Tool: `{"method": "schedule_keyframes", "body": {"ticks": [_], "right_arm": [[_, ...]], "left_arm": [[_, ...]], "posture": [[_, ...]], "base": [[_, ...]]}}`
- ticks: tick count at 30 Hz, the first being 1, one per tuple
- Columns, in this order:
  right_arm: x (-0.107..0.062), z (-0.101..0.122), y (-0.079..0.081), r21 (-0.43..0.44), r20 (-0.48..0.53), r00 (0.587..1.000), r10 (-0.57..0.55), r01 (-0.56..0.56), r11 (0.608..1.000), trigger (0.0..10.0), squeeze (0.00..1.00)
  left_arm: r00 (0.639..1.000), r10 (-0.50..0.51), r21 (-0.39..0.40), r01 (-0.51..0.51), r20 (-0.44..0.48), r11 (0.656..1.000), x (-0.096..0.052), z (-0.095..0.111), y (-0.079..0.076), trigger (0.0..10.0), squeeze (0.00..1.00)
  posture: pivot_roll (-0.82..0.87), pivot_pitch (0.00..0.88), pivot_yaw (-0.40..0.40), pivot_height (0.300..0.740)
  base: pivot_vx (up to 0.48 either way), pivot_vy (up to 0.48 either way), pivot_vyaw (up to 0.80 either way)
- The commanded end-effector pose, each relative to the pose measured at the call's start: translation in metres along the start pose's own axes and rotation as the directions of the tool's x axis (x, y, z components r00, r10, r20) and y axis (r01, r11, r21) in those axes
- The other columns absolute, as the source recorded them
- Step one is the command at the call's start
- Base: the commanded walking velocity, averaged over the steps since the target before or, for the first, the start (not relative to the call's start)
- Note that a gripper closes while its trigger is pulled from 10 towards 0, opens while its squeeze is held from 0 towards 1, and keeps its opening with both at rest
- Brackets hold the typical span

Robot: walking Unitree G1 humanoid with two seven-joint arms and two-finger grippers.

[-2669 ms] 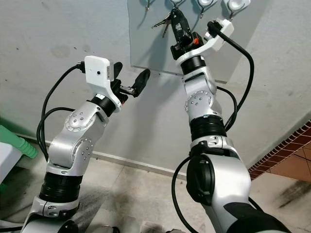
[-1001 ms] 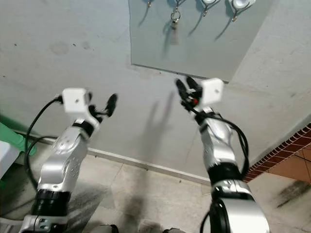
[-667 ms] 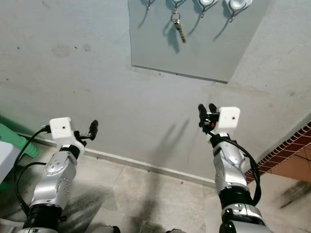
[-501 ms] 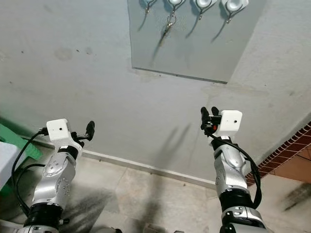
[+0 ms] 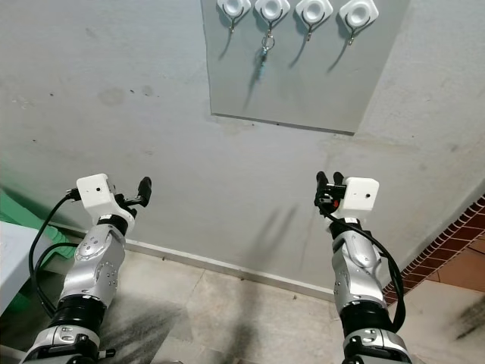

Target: Hang keys on a hook

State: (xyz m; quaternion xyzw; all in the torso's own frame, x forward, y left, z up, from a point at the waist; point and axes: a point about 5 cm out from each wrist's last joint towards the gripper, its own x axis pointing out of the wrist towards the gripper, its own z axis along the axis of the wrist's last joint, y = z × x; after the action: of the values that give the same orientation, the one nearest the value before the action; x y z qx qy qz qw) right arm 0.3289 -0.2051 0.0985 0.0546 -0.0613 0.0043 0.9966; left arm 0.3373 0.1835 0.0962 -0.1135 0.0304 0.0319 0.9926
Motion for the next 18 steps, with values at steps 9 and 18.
{"method": "schedule_keyframes", "body": {"ticks": [9, 18], "right_arm": [[-0.007, -0.005, 0.003, -0.007, 0.001, 1.000, -0.019, 0.019, 1.000, 10.0, 0.00], [-0.020, 0.003, 0.021, -0.001, 0.068, 0.996, 0.058, -0.058, 0.998, 10.0, 0.00]], "left_arm": [[0.996, -0.065, 0.016, 0.065, 0.056, 0.998, -0.003, 0.001, -0.009, 10.0, 0.00], [0.965, -0.234, 0.108, 0.222, 0.120, 0.969, -0.027, -0.001, -0.035, 10.0, 0.00]], "posture": [[-0.01, 0.000, 0.020, 0.740], [-0.02, 0.000, 0.041, 0.740]], "base": [[0.000, 0.000, 0.00], [0.000, 0.000, 0.00]]}}
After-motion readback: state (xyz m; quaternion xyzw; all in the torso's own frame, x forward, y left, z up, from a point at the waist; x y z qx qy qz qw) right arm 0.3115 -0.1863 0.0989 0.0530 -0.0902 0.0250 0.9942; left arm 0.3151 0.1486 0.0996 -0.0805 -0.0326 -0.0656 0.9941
